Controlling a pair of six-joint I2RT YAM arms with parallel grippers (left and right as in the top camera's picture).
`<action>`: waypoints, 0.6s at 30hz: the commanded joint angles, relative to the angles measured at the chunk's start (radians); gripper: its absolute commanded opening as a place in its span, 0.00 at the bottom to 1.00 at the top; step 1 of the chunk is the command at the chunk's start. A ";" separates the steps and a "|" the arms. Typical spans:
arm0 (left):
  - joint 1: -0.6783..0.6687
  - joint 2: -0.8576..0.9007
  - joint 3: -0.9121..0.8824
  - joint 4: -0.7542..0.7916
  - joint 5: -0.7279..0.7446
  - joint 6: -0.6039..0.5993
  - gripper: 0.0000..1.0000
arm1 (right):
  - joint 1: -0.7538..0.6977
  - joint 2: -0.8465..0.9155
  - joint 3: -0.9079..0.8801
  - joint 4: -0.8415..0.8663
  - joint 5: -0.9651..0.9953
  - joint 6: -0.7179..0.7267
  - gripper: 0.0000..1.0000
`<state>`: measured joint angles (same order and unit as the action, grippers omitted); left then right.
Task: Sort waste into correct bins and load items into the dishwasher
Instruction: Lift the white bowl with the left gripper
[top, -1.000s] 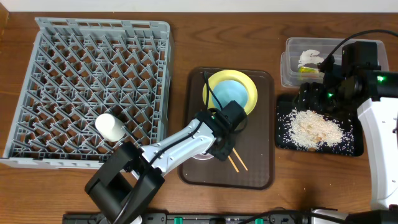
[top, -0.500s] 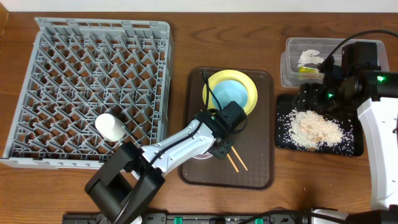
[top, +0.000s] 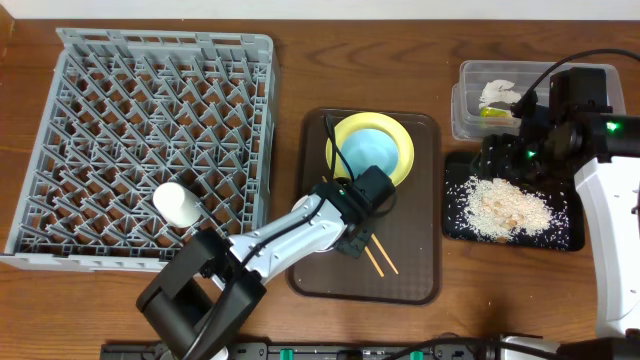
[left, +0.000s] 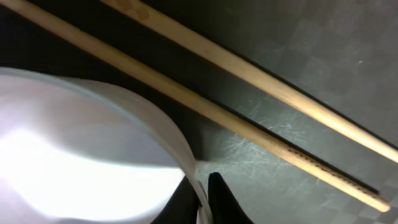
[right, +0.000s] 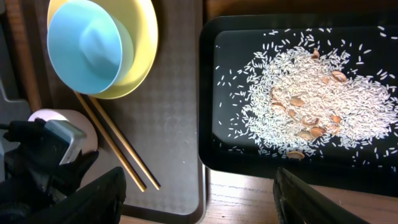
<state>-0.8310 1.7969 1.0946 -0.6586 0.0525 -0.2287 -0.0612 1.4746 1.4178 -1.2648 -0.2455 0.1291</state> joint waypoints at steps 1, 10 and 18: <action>-0.002 0.008 -0.009 -0.006 -0.009 -0.021 0.08 | -0.007 0.002 0.018 -0.005 0.006 0.003 0.74; -0.001 -0.082 0.158 -0.163 -0.016 0.004 0.08 | -0.007 0.002 0.018 -0.008 0.010 0.003 0.73; 0.056 -0.207 0.202 -0.175 -0.020 0.018 0.08 | -0.011 0.002 0.018 -0.008 0.009 0.004 0.73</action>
<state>-0.7963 1.5871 1.2881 -0.8242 0.0452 -0.2283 -0.0612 1.4746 1.4185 -1.2713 -0.2413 0.1291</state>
